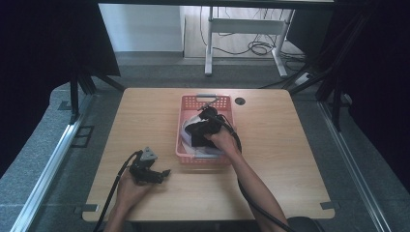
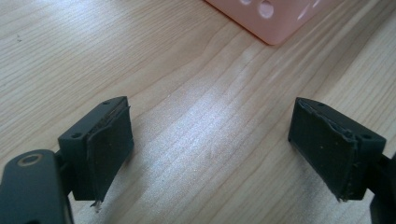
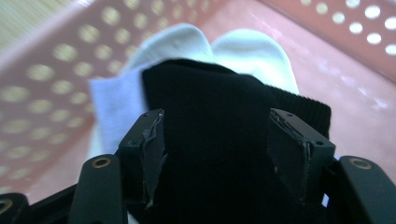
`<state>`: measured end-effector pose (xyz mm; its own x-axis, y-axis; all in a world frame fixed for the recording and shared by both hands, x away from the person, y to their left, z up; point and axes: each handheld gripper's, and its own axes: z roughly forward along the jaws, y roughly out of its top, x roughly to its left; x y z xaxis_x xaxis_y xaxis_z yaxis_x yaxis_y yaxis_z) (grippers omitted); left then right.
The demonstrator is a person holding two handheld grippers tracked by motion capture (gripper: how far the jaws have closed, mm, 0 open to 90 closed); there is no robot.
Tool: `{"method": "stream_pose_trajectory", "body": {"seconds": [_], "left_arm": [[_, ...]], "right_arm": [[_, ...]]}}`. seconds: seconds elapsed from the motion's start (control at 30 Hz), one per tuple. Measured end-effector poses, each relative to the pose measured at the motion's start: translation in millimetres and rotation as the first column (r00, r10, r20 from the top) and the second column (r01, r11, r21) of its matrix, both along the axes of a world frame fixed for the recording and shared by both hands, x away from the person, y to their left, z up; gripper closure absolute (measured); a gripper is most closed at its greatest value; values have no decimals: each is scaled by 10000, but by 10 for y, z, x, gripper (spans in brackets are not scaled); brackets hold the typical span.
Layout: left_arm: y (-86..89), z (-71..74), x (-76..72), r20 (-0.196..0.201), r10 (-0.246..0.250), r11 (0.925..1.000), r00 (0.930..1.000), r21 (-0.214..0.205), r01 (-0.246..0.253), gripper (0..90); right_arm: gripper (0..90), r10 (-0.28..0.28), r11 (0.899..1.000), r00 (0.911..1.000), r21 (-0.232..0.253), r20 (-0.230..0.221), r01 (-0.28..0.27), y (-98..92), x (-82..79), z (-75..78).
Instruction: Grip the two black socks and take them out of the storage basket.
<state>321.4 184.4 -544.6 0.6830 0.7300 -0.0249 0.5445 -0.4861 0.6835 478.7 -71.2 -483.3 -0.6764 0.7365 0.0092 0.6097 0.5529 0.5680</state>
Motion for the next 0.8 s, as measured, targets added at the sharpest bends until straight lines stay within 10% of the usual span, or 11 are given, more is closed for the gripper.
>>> {"method": "stream_pose_trajectory", "body": {"seconds": [0.33,0.8], "left_arm": [[0,0,0,3,2,10000,10000,-4,-2,137],[2,0,1,1,-13,10000,10000,16,13,137]], "right_arm": [[757,243,9954,9997,-928,17,-240,14,-17,-114],[824,409,9969,9979,655,502,-442,-84,-107,320]]}}
